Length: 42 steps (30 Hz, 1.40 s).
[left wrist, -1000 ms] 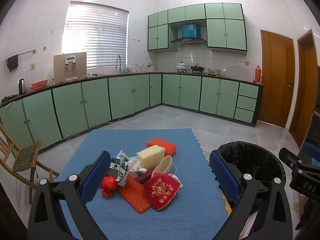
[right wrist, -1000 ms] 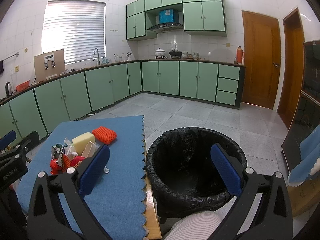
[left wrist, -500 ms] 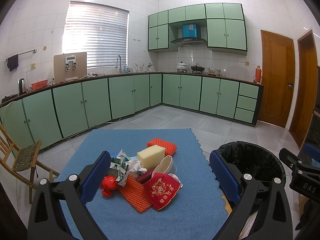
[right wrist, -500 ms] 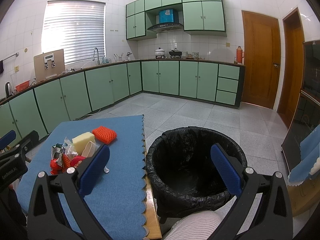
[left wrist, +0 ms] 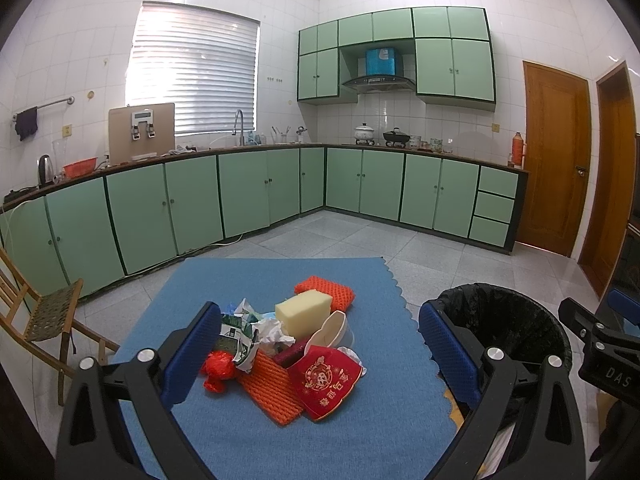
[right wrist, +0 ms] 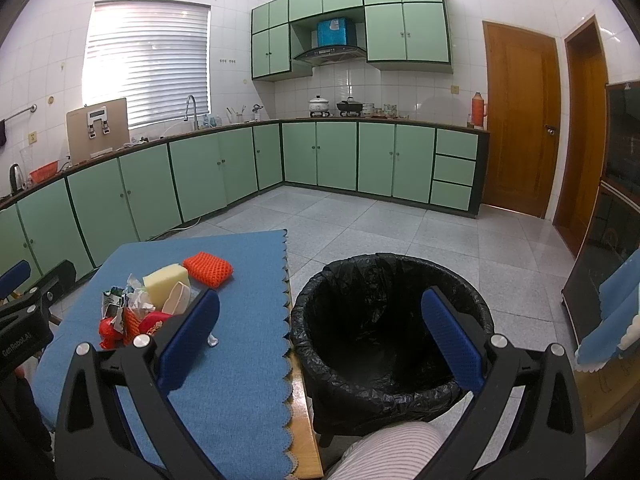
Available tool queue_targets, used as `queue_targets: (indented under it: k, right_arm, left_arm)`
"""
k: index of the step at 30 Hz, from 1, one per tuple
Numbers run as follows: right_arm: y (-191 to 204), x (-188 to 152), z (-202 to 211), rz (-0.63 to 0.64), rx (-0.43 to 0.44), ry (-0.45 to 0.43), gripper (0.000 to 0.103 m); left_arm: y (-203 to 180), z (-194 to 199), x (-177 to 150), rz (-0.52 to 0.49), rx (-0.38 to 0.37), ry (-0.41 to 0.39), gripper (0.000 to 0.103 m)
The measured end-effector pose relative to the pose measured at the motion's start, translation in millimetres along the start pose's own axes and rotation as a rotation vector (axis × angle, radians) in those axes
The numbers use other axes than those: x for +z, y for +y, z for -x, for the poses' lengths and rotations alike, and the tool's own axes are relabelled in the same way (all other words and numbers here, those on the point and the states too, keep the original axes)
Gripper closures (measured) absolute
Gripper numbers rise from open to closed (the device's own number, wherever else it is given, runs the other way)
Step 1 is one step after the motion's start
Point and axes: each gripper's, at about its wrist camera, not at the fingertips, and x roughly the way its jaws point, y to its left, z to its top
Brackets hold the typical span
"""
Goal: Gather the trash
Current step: 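Grasp the orange foam net with the left gripper while the right gripper grasps the red paper cup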
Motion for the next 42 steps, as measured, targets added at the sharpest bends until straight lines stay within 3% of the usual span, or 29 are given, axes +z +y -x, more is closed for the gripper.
queue_targets:
  k: [7,14,18,32,42]
  right_arm:
    - [9,-4,-13,0.019,0.025,0.021,0.005]
    - [35,-11,-46,0.046,0.08,0.075,0.005]
    - [57,-19,-70,0.047,0.127,0.101,0.005]
    - [154,-66,-142,0.173,0.269,0.213,0.005]
    - [189,-76,-166,0.259,0.329,0.223,0.005]
  left_arm:
    - [21,-19,-3,0.018,0.051,0.024,0.006]
    - [79,-58,-16,-0.002,0.219,0.084,0.006]
    - [99,-75,-29,0.005,0.268,0.12,0.006]
    - [130,-124,-81,-0.018,0.293,0.281,0.011]
    - [153,-134,-94,-0.017,0.344,0.308,0.011]
